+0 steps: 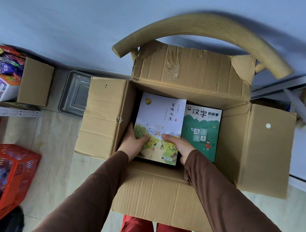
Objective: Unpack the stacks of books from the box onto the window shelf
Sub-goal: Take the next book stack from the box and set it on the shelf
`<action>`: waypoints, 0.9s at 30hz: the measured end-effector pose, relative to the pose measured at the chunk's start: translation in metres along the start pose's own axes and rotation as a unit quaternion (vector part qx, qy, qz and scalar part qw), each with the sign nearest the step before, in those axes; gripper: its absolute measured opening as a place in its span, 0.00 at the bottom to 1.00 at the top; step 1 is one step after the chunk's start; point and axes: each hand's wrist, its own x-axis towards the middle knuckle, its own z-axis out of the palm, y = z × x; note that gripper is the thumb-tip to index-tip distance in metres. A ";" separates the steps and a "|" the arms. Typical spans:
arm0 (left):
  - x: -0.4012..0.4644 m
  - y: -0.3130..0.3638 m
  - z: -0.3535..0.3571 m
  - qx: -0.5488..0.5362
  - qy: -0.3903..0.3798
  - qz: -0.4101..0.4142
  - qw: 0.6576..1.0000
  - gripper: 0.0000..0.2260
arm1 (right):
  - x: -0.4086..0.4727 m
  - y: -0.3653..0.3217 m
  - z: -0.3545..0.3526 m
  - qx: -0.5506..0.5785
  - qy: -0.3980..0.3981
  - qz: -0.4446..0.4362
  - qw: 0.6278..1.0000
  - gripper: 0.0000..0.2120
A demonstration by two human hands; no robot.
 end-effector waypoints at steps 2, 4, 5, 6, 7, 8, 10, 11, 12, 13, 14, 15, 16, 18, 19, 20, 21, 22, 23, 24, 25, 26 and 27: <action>0.005 -0.001 -0.002 -0.076 -0.029 -0.089 0.993 0.33 | -0.008 -0.004 -0.008 -0.010 -0.010 0.010 1.000 0.22; 0.012 0.002 -0.003 -0.156 -0.085 -0.143 0.974 0.28 | -0.013 -0.006 -0.018 -0.007 -0.022 0.023 0.999 0.13; 0.014 0.004 -0.003 -0.178 -0.113 -0.151 0.966 0.26 | -0.014 -0.006 -0.023 -0.005 -0.028 0.024 0.999 0.12; 0.015 0.006 -0.002 -0.191 -0.135 -0.153 0.960 0.24 | -0.015 -0.007 -0.026 -0.004 -0.031 0.024 0.999 0.14; 0.015 0.008 -0.001 -0.194 -0.146 -0.153 0.958 0.23 | -0.017 -0.009 -0.028 -0.003 -0.032 0.023 0.999 0.17; 0.014 0.008 0.001 -0.190 -0.149 -0.151 0.959 0.22 | -0.019 -0.010 -0.029 -0.001 -0.031 0.021 0.999 0.21; 0.006 0.008 0.004 -0.185 -0.145 -0.149 0.961 0.22 | -0.025 -0.012 -0.028 0.002 -0.023 0.013 1.000 0.21; -0.002 0.010 0.005 -0.191 -0.140 -0.146 0.961 0.22 | -0.033 -0.014 -0.028 0.003 -0.019 0.008 1.000 0.17; -0.008 0.012 0.006 -0.200 -0.134 -0.144 0.960 0.21 | -0.040 -0.014 -0.028 0.005 -0.016 0.006 1.000 0.14; -0.014 0.014 0.006 -0.208 -0.128 -0.143 0.959 0.20 | -0.045 -0.015 -0.027 0.007 -0.013 0.006 1.000 0.14; -0.022 0.018 0.005 -0.215 -0.124 -0.141 0.958 0.19 | -0.056 -0.016 -0.026 0.005 -0.008 0.008 1.000 0.14; -0.033 0.023 0.003 -0.224 -0.121 -0.140 0.957 0.17 | -0.069 -0.017 -0.025 0.003 -0.006 0.009 1.000 0.14; -0.044 0.030 0.000 -0.235 -0.121 -0.139 0.954 0.16 | -0.082 -0.018 -0.024 0.008 -0.008 0.006 1.000 0.13; -0.070 0.041 -0.008 -0.257 -0.117 -0.131 0.950 0.15 | -0.105 -0.020 -0.024 0.036 -0.019 -0.013 0.999 0.16; -0.084 0.046 -0.013 -0.265 -0.113 -0.121 0.950 0.15 | -0.119 -0.022 -0.022 0.049 -0.025 -0.025 0.998 0.19; -0.098 0.050 -0.019 -0.273 -0.107 -0.108 0.950 0.15 | -0.134 -0.026 -0.018 0.056 -0.027 -0.037 0.997 0.22; -0.112 0.053 -0.025 -0.283 -0.101 -0.095 0.949 0.15 | -0.149 -0.030 -0.014 0.055 -0.025 -0.048 0.997 0.26; -0.127 0.056 -0.033 -0.293 -0.095 -0.081 0.948 0.16 | -0.166 -0.035 -0.007 0.046 -0.022 -0.061 0.997 0.29; -0.142 0.058 -0.042 -0.305 -0.089 -0.068 0.946 0.17 | -0.183 -0.041 0.002 0.029 -0.023 -0.077 0.996 0.30; -0.158 0.059 -0.052 -0.319 -0.082 -0.056 0.942 0.17 | -0.202 -0.046 0.012 0.011 -0.029 -0.090 0.995 0.29; -0.174 0.059 -0.064 -0.333 -0.073 -0.045 0.939 0.17 | -0.220 -0.051 0.024 -0.007 -0.037 -0.103 0.994 0.24; -0.190 0.058 -0.077 -0.346 -0.060 -0.032 0.936 0.17 | -0.237 -0.056 0.036 -0.024 -0.044 -0.117 0.992 0.18; -0.207 0.056 -0.092 -0.359 -0.046 -0.018 0.932 0.17 | -0.253 -0.059 0.050 -0.038 -0.053 -0.132 0.989 0.12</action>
